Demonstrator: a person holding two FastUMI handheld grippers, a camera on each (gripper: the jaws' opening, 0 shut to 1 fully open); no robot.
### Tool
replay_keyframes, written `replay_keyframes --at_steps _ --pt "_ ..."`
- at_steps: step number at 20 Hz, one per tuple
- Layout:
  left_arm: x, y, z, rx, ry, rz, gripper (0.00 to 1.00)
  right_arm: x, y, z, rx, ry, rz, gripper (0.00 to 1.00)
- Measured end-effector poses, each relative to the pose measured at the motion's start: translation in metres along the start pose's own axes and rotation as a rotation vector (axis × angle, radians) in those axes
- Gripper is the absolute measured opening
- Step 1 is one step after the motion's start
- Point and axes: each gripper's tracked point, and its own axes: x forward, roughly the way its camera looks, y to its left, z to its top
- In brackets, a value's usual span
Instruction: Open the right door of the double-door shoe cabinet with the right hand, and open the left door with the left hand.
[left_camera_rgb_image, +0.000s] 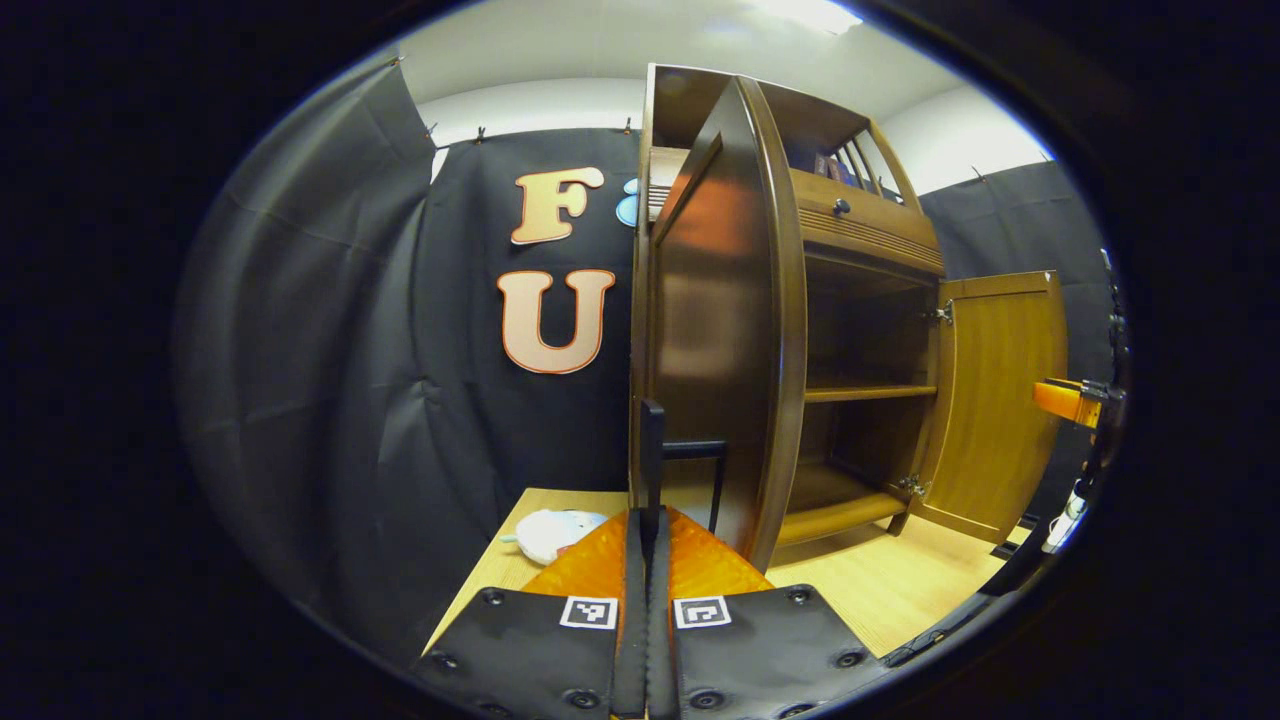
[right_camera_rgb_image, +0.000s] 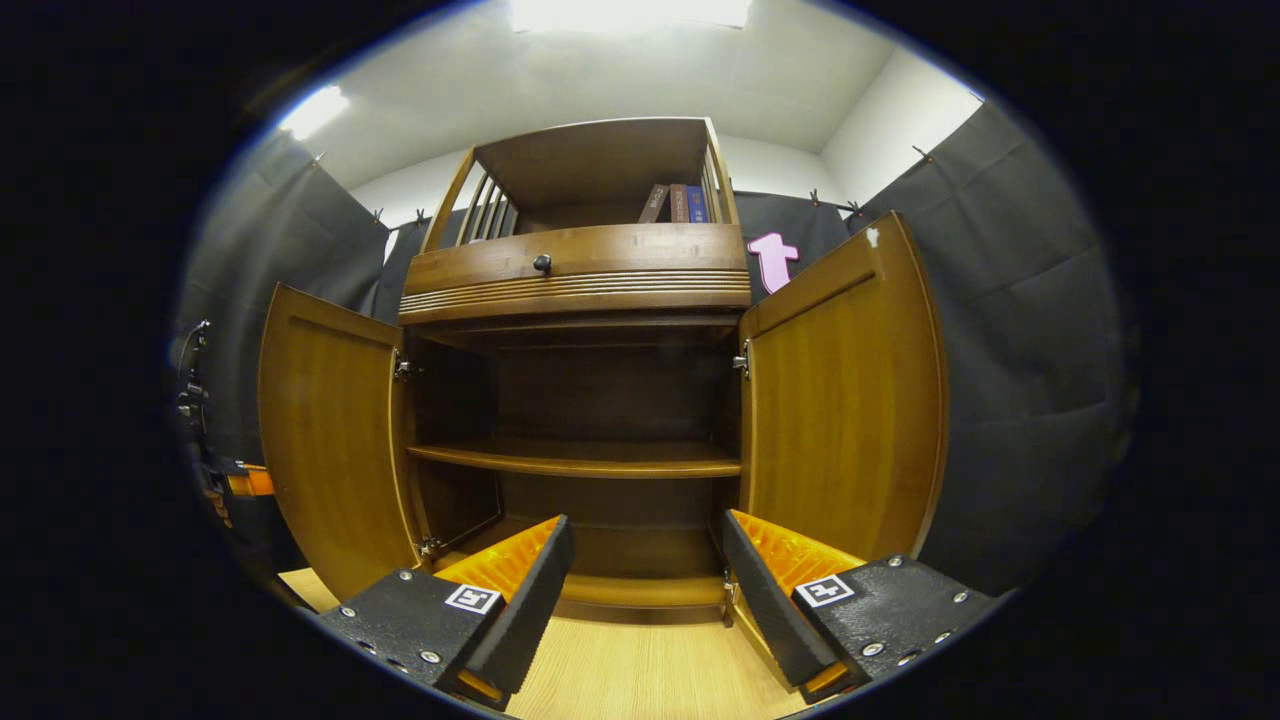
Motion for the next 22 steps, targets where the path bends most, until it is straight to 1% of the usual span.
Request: replay_keyframes --at_steps 3,5,7,8,9,12,13,14,15,17,18,20,22 --pt "-0.001 0.017 -0.001 -0.025 0.003 0.018 0.07 0.007 0.010 -0.005 -0.004 0.010 0.014 0.92" --pt "-0.002 0.022 0.001 -0.035 0.003 0.008 0.07 0.012 0.016 -0.008 -0.003 0.015 0.021 0.92" --pt "-0.002 0.026 0.000 -0.015 0.005 0.002 0.07 0.017 0.021 -0.011 0.003 0.026 0.030 0.92" --pt "-0.002 0.029 0.000 -0.011 0.007 -0.001 0.07 0.020 0.024 -0.012 0.004 0.030 0.034 0.97" --pt "-0.002 0.031 0.000 -0.017 0.010 -0.007 0.07 0.020 0.027 -0.014 0.004 0.033 0.037 0.92" --pt "-0.003 0.035 0.001 -0.044 0.012 -0.026 0.07 0.024 0.031 -0.015 0.003 0.036 0.046 0.92" --pt "-0.006 0.035 0.000 -0.043 0.011 -0.028 0.07 0.025 0.034 -0.015 0.003 0.037 0.050 0.97" --pt "-0.010 0.035 0.000 -0.036 0.012 -0.025 0.07 0.025 0.036 -0.015 0.004 0.037 0.055 0.92" --pt "-0.013 0.034 0.000 -0.027 0.013 -0.019 0.07 0.026 0.038 -0.015 0.003 0.038 0.058 0.86" --pt "-0.025 0.036 0.001 -0.015 0.017 0.007 0.07 0.024 0.039 -0.015 0.005 0.036 0.065 0.86" --pt "-0.031 0.042 0.002 -0.004 0.015 0.035 0.07 0.024 0.040 -0.015 0.005 0.035 0.067 0.97" --pt "-0.048 0.049 0.009 0.008 0.000 0.082 0.07 0.022 0.039 -0.014 0.006 0.033 0.071 0.97" --pt "-0.064 0.045 0.014 0.000 -0.008 0.106 0.07 0.019 0.038 -0.014 0.007 0.034 0.075 0.97"
